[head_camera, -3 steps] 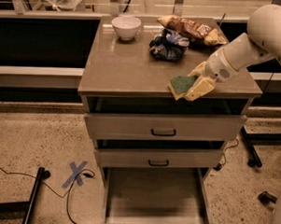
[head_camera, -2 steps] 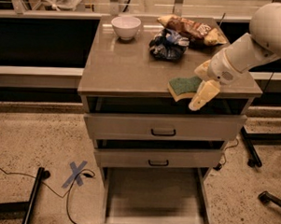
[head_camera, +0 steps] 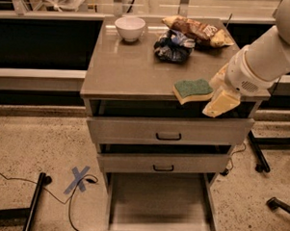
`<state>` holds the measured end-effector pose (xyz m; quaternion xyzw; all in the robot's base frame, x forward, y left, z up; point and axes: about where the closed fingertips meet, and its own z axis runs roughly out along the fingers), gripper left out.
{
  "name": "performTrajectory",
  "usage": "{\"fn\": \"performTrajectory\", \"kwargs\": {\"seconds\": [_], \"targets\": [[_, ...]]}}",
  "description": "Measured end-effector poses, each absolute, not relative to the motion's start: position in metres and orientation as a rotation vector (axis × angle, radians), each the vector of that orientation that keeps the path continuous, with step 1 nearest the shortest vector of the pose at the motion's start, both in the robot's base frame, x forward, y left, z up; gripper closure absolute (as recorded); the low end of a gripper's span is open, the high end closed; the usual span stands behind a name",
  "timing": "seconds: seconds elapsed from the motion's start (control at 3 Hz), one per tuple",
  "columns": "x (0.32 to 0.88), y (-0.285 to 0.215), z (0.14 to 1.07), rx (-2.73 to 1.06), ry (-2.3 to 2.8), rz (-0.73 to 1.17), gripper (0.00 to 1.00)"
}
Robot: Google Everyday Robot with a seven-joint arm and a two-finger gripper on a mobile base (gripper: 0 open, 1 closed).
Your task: Place sponge into bottom drawer
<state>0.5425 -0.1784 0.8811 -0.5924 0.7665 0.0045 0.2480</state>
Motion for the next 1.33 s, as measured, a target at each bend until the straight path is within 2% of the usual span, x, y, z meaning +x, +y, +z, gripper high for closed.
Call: {"fn": "performTrajectory", "kwargs": {"seconds": [0.33, 0.67, 1.0, 1.33], "targets": [[0.511, -0.182, 0.906, -1.594, 2.091, -0.077, 0.41], [0.511, -0.19, 0.916, -1.601, 2.077, -0.113, 0.18], [0.537, -0.202, 0.909, -1.606, 2.059, -0.078, 0.0], [0.557, -0.209, 0.887, -1.597, 2.063, -0.013, 0.0]]}}
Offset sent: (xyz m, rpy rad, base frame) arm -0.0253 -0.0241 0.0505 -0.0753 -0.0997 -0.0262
